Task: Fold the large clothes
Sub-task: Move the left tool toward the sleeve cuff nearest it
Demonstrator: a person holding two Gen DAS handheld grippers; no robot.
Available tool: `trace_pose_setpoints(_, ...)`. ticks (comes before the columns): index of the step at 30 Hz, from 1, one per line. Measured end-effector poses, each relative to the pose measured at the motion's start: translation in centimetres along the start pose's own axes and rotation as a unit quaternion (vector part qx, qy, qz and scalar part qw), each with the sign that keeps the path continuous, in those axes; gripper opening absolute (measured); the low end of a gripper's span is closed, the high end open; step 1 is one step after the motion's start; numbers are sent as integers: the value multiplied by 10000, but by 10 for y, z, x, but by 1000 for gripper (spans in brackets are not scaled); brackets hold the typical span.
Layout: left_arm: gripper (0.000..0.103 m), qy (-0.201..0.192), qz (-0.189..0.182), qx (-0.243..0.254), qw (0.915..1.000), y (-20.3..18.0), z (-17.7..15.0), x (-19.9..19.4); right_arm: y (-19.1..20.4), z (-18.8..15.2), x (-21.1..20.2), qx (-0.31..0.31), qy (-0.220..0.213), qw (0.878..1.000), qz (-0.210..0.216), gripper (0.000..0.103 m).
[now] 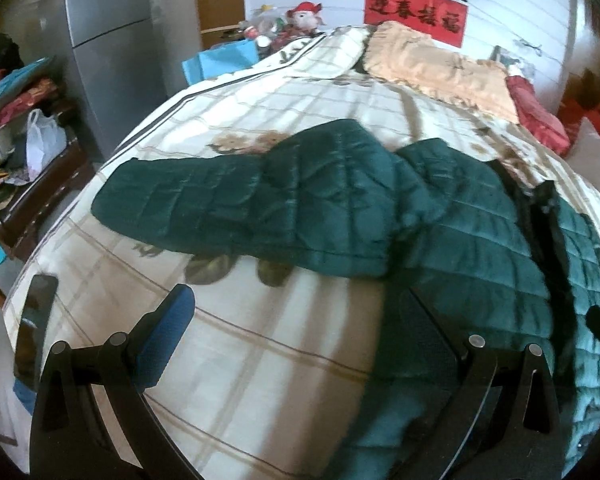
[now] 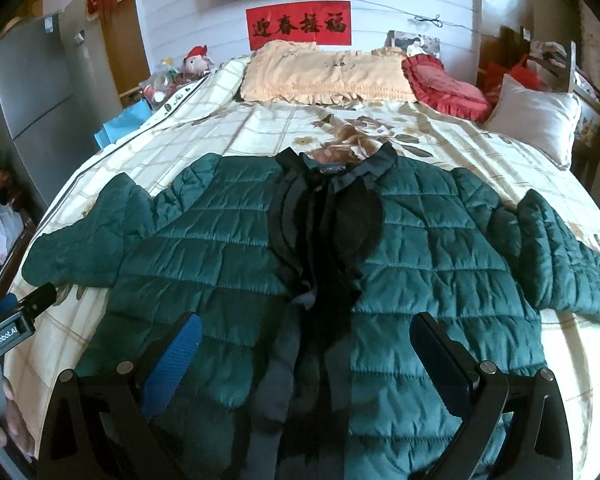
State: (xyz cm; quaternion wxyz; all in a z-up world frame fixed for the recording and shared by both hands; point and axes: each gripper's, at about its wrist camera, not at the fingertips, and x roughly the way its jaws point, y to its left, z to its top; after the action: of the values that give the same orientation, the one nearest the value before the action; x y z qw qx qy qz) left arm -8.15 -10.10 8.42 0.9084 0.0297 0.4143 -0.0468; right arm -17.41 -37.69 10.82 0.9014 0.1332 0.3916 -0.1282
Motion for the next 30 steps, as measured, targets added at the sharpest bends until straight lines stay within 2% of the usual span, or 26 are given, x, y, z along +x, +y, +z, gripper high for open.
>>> trace_pose_setpoints(12,103,186,344,-439,9983,54,15,37,3,7,29,-60,222,9997,-25,103)
trace_pose_setpoints(18,102,208,374,-906,9950,101,28,52,5,5,32,-116,301,9995,1,103)
trace_pose_setpoints(22,102,268,474,-1464,9877,147,40,68,4,2,31,-145,403,9991,66,103)
trace_pose_setpoints(26,102,253,406,-2163,9751,195,43,86,4,0,24,-97,370,9992,143,103)
trace_pose_setpoints(30,101,305,424,-2576,9648,220,46,104,5,-2,19,-73,376,9991,199,103)
